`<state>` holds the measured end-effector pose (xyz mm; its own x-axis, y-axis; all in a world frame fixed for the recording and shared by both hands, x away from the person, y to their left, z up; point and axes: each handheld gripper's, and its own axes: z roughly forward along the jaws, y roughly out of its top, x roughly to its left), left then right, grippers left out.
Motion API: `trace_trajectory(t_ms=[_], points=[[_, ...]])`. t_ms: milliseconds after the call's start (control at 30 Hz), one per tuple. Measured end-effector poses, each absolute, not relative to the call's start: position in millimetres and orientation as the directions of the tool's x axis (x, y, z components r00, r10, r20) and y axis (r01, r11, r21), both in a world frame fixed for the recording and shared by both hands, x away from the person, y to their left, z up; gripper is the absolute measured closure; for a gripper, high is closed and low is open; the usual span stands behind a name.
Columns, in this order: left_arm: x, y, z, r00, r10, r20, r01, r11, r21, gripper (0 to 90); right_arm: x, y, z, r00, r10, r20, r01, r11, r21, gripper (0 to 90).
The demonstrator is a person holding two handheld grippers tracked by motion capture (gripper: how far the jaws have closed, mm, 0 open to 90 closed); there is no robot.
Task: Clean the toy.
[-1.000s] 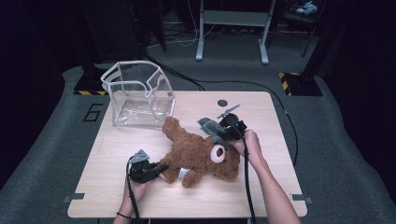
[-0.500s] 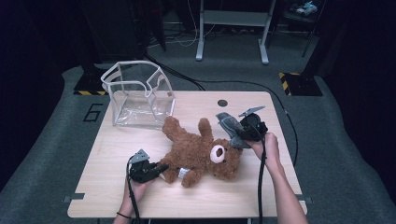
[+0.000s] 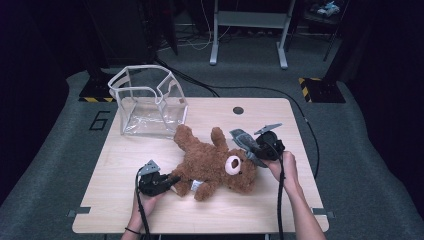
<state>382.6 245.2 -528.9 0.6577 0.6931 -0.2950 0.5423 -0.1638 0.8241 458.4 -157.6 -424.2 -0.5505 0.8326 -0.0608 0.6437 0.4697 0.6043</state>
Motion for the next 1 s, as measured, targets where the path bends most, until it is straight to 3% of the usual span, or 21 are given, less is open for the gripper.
trace_trajectory(t_ms=[233,500,700,900,1000], points=[[383,245,-529,0.658,0.696,-0.288,0.539,-0.167,0.826,73.6,447,-184,-428,-0.484,0.874,-0.042,0.676,0.403,0.617,77.9],[384,246,-528,0.662,0.695,-0.280,0.536,-0.178,0.825,73.1,422,-173,-410,-0.506,0.862,-0.040,0.575,0.372,0.729,77.4],[384,246,-528,0.662,0.696,-0.279,0.536,-0.178,0.825,73.2,426,-154,-423,-0.538,0.841,-0.062,0.588,0.427,0.687,77.8],[383,246,-529,0.658,0.700,-0.278,0.533,-0.172,0.829,73.2,429,-180,-452,-0.468,0.882,-0.047,0.674,0.391,0.626,77.7],[384,246,-528,0.660,0.698,-0.278,0.535,-0.176,0.826,73.2,419,-194,-452,-0.443,0.896,-0.014,0.676,0.345,0.651,77.5]])
